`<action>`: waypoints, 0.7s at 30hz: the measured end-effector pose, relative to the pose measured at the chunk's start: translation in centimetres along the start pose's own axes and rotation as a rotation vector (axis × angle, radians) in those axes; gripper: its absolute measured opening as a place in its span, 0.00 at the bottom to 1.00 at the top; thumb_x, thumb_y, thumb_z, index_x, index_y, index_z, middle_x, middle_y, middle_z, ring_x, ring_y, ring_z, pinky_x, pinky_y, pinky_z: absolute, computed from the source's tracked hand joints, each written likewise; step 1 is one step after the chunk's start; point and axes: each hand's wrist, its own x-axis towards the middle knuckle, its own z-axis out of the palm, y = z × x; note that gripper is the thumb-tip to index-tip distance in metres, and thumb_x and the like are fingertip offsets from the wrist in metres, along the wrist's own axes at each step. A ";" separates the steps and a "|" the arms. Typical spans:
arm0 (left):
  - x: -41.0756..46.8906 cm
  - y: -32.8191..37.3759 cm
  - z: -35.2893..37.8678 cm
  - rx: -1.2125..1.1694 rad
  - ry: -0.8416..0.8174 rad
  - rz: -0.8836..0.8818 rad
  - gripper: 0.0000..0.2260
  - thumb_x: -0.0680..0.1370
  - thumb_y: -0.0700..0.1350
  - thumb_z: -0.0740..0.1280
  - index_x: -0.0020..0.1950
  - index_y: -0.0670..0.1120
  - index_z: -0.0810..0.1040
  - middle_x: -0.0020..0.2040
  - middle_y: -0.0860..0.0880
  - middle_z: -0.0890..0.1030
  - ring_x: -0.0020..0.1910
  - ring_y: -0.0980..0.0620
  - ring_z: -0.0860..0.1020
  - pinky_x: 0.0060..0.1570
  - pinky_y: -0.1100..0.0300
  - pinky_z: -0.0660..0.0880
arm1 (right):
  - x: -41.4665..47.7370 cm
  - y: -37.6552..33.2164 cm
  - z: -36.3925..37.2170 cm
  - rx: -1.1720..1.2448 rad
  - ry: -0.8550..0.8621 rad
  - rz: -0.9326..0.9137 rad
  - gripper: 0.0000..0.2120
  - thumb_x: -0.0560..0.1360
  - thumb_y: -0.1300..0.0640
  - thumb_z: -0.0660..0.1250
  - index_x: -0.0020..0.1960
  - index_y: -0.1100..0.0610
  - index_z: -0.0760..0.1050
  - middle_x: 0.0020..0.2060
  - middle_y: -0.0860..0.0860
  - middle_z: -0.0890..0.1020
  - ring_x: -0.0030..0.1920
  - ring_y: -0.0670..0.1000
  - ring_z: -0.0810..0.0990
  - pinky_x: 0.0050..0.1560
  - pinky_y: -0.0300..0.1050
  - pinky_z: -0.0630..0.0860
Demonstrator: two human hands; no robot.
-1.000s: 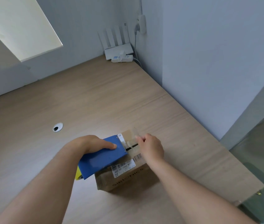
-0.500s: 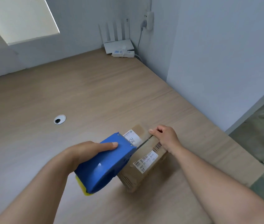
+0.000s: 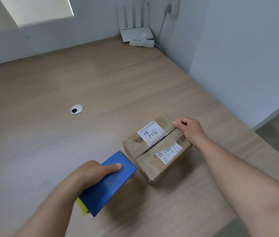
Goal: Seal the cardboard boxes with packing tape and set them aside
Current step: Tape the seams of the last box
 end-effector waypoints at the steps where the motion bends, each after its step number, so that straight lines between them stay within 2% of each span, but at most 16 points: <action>1: 0.2 0.3 0.4 0.035 0.030 0.007 0.26 0.69 0.67 0.69 0.46 0.44 0.79 0.44 0.47 0.82 0.42 0.49 0.81 0.41 0.58 0.72 | 0.0 0.0 0.0 -0.003 -0.001 -0.001 0.10 0.74 0.55 0.71 0.40 0.62 0.79 0.34 0.52 0.79 0.36 0.49 0.74 0.42 0.45 0.73; 4: 0.7 1.2 2.2 0.463 0.252 0.064 0.21 0.73 0.66 0.62 0.46 0.48 0.76 0.40 0.52 0.76 0.44 0.51 0.78 0.39 0.59 0.70 | -0.2 0.0 0.1 -0.009 0.008 0.001 0.11 0.74 0.55 0.71 0.40 0.63 0.78 0.34 0.52 0.79 0.36 0.49 0.74 0.43 0.47 0.73; 6: 0.8 1.9 2.9 0.583 0.411 0.119 0.19 0.75 0.65 0.59 0.45 0.50 0.74 0.37 0.53 0.73 0.41 0.50 0.76 0.36 0.60 0.68 | -0.7 -0.1 0.1 -0.007 0.021 0.000 0.11 0.75 0.56 0.70 0.37 0.61 0.77 0.32 0.50 0.77 0.35 0.48 0.73 0.41 0.44 0.70; 8: 0.9 2.6 2.5 0.528 0.503 0.143 0.19 0.76 0.64 0.57 0.45 0.49 0.73 0.36 0.52 0.74 0.38 0.50 0.75 0.36 0.60 0.67 | -1.2 -0.1 0.0 0.020 0.058 0.011 0.12 0.75 0.56 0.69 0.34 0.57 0.74 0.30 0.48 0.75 0.32 0.47 0.70 0.38 0.42 0.67; 11: 1.4 2.1 1.9 0.396 0.595 0.130 0.16 0.77 0.56 0.57 0.50 0.44 0.71 0.38 0.49 0.76 0.36 0.48 0.74 0.35 0.59 0.67 | -1.8 0.1 0.1 0.000 0.076 0.029 0.15 0.76 0.54 0.68 0.33 0.57 0.69 0.27 0.50 0.71 0.30 0.49 0.67 0.35 0.44 0.64; 14: 2.4 0.0 2.4 0.363 0.666 0.110 0.16 0.79 0.51 0.57 0.57 0.39 0.67 0.42 0.46 0.78 0.41 0.44 0.77 0.41 0.56 0.70 | -2.4 -0.1 0.6 -0.055 0.070 0.015 0.17 0.76 0.53 0.67 0.32 0.56 0.68 0.27 0.50 0.71 0.30 0.50 0.67 0.34 0.45 0.64; 16: 3.4 -1.7 3.0 0.364 0.708 0.116 0.16 0.80 0.52 0.57 0.57 0.40 0.68 0.46 0.45 0.81 0.45 0.43 0.79 0.44 0.55 0.74 | -2.6 -0.4 0.7 -0.084 0.069 0.004 0.16 0.77 0.53 0.67 0.33 0.56 0.68 0.28 0.50 0.72 0.31 0.51 0.68 0.34 0.46 0.64; 21: 4.4 -4.0 5.4 0.344 0.709 0.105 0.15 0.81 0.56 0.56 0.53 0.44 0.69 0.50 0.46 0.81 0.48 0.44 0.80 0.42 0.55 0.71 | -2.8 -0.9 0.5 -0.178 0.046 -0.029 0.17 0.78 0.53 0.65 0.33 0.55 0.66 0.29 0.49 0.72 0.34 0.52 0.70 0.36 0.45 0.61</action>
